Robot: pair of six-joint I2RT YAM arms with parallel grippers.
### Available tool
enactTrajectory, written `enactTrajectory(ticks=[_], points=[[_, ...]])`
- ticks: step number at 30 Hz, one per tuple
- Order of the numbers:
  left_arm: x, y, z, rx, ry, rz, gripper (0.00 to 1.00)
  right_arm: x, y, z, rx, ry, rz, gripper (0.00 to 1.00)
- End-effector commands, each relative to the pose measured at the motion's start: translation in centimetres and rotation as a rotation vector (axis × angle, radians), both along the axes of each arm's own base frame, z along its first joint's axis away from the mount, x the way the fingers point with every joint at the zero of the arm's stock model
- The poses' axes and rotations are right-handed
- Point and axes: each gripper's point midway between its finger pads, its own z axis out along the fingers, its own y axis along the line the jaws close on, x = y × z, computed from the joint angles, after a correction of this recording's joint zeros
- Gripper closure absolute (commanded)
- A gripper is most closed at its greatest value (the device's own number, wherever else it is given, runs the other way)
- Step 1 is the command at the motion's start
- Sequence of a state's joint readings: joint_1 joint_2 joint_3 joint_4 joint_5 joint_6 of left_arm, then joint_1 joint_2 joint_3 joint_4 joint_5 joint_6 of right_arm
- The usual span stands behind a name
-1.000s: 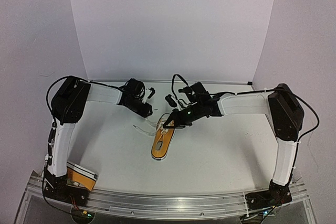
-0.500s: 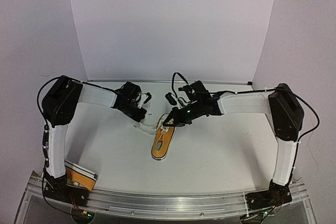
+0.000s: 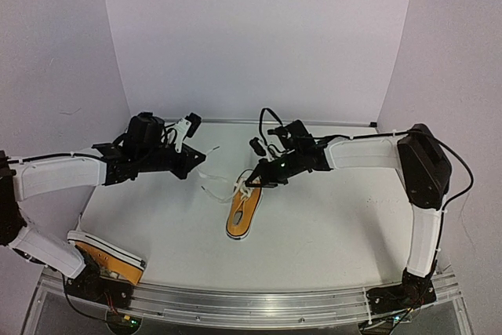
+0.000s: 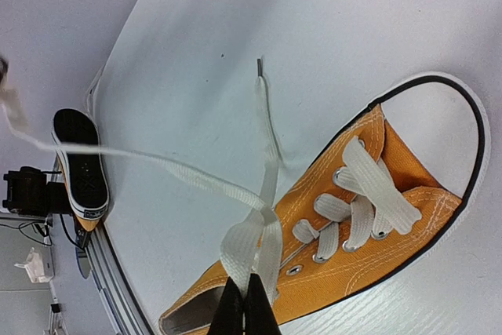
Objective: Tie the shoes
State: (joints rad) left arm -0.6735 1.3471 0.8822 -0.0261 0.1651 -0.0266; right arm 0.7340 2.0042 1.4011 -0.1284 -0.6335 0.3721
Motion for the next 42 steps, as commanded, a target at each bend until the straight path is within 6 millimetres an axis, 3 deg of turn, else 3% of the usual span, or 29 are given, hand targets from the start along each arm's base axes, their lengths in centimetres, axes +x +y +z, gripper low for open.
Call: enactTrajectory(ticks=[1, 5, 10, 18, 27, 29, 31, 34, 37, 40, 42], points=[[-6.0, -2.8, 0.4, -0.041, -0.012, -0.21, 1.0, 1.4, 0.8, 1.0, 0.028, -0.027, -0.008, 1.0], [-10.9, -5.4, 0.8, -0.041, -0.058, -0.402, 1.0, 2.2, 0.8, 1.2, 0.039, -0.029, -0.011, 1.0], [-14.5, -9.5, 1.2, -0.053, -0.103, -0.573, 1.0, 2.5, 0.9, 1.3, 0.056, -0.024, 0.009, 1.0], [-16.4, -17.3, -4.2, 0.059, -0.065, -0.783, 1.0, 2.1, 0.4, 1.9, 0.074, -0.034, 0.044, 1.0], [-14.8, -21.2, -8.9, 0.112, -0.093, -0.814, 1.0, 1.1, 0.4, 2.0, 0.096, -0.028, 0.102, 1.0], [-14.6, -21.7, -9.7, 0.132, -0.108, -0.815, 0.94, 1.0, 0.4, 1.9, 0.097, -0.028, 0.108, 1.0], [-14.5, -21.7, -9.8, 0.158, -0.1, -0.812, 0.76, 0.9, 0.4, 1.9, 0.101, -0.023, 0.114, 1.0], [-14.2, -20.8, -7.4, 0.143, -0.115, -0.767, 0.63, 0.7, 0.5, 2.2, 0.109, -0.023, 0.122, 1.0], [-13.5, -18.9, -5.1, 0.117, -0.131, -0.693, 0.54, 0.6, 0.5, 2.5, 0.113, -0.023, 0.122, 1.0], [-11.9, -15.8, -1.6, 0.01, -0.121, -0.598, 0.52, 0.3, 1.2, 2.6, 0.116, -0.022, 0.132, 1.0], [-10.5, -13.2, -1.0, -0.052, -0.1, -0.515, 0.51, 0.0, 1.8, 2.6, 0.117, -0.02, 0.14, 1.0]])
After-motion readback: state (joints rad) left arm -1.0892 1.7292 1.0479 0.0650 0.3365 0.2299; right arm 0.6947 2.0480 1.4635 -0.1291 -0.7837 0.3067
